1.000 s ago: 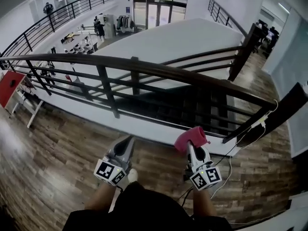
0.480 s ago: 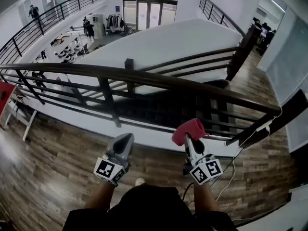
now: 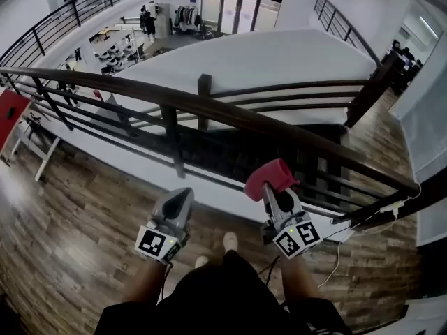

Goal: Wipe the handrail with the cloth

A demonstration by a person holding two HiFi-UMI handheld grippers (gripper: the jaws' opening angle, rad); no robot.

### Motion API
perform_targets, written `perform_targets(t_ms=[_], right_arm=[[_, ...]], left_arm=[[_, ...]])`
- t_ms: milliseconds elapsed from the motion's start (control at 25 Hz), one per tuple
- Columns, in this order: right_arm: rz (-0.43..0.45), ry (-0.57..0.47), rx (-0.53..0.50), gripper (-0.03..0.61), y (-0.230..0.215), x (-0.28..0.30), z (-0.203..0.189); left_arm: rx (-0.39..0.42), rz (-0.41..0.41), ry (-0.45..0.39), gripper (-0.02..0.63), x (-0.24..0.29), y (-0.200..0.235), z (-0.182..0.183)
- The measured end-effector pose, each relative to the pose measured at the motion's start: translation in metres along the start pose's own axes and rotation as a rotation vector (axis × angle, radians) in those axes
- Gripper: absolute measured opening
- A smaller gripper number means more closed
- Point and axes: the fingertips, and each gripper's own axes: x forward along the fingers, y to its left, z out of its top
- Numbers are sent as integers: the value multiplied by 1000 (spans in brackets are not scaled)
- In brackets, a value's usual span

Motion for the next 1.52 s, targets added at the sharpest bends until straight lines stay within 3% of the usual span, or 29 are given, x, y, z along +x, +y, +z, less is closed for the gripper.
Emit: perform_targets(t_ms=[240,640,840,1040,1400,1520], right_arm=[[171,-1,13,44,-1,74,7],[372,45,29,46,-18,167,10],[399,115,82,44,-16,193,-4],[420,157,131,46,-4,219,-12],[427,259,45,46,22,271,-29],[440,291,55,46,32,292,-38]], left_arm=[[47,123,-9,0,21,30,8],[69,241,-26,0,79,46,4],[52,299,-8,0,82,60,-5],[78,301,28,0,85,75,2],[108,256,15,0,100,120,1],[71,254,11,0,97,133,-4]])
